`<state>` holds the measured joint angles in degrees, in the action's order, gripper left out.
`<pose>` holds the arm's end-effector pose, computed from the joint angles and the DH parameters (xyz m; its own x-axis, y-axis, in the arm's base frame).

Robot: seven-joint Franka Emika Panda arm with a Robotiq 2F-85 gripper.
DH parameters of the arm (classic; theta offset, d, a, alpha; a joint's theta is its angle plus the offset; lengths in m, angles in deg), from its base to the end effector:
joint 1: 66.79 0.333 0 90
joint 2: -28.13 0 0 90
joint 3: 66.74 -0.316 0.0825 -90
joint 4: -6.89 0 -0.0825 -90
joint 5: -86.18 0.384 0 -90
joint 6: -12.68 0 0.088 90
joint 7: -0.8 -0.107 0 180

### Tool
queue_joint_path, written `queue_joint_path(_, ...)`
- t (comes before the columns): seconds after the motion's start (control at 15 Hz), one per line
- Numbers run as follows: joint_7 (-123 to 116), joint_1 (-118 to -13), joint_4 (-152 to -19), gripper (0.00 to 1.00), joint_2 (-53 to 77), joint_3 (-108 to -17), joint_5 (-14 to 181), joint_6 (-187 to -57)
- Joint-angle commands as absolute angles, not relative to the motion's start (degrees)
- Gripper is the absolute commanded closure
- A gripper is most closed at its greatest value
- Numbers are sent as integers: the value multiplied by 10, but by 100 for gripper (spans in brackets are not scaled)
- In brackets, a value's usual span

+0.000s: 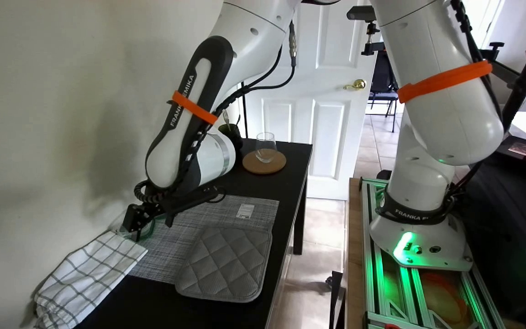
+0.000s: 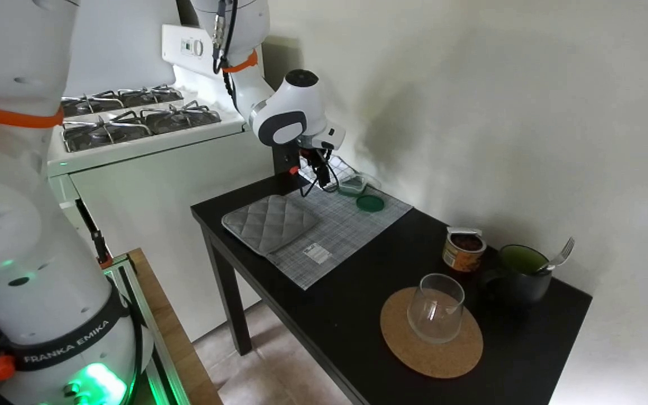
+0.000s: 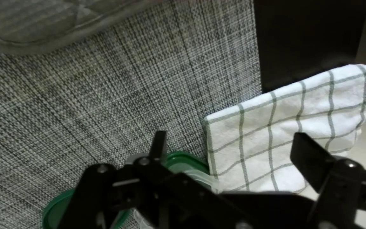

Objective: Put the white towel on the grey mat

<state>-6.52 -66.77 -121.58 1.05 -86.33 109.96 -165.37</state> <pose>0.5479 0.1588 0.2030 0.9184 -0.2987 0.2594 -0.1993 -0.9157 -0.3491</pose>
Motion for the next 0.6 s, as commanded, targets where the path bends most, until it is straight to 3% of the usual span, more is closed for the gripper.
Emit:
queue_joint_path(0.0, -69, -671, -1158, 0, -50, -873, 1084, -1666)
queue_joint_path(0.33, -82, -649, -1112, 0, -86, -849, 1070, -1628)
queue_joint_path(0.53, -80, -648, -1091, 8, -105, -854, 1065, -1631)
